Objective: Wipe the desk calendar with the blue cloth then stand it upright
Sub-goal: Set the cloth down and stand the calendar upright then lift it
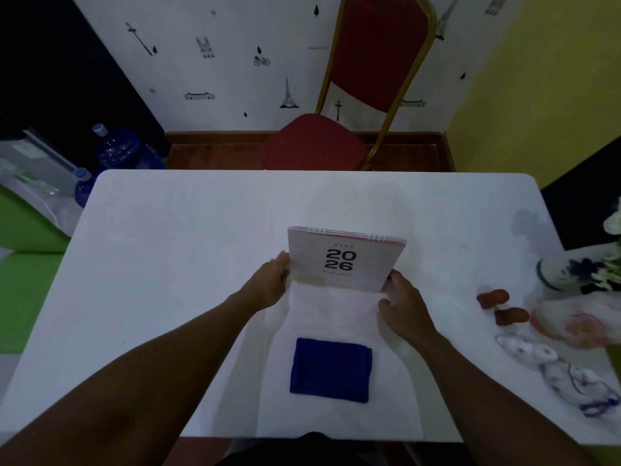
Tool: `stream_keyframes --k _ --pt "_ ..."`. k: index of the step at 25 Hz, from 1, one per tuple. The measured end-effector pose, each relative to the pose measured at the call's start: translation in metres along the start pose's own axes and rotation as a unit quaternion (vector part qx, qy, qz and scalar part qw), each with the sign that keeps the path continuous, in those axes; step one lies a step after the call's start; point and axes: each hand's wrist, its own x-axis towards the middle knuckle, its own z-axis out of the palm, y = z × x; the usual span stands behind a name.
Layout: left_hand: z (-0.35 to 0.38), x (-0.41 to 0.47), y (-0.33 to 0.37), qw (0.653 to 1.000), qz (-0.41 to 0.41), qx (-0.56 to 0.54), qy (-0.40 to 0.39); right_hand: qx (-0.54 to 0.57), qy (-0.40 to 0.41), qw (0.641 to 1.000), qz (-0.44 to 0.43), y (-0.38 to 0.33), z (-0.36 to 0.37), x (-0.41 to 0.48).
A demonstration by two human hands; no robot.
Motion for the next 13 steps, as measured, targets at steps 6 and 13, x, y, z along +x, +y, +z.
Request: stream_keyframes --k 6,13 --pt "0.001 -0.001 -0.011 0.979 -0.004 0.182 -0.092 -0.09 -0.041 0.994 -0.044 0.012 0.001 0.011" --pt "0.008 -0.003 -0.018 0.968 0.004 0.239 -0.077 -0.244 -0.065 0.963 -0.094 0.03 -0.001 0.013"
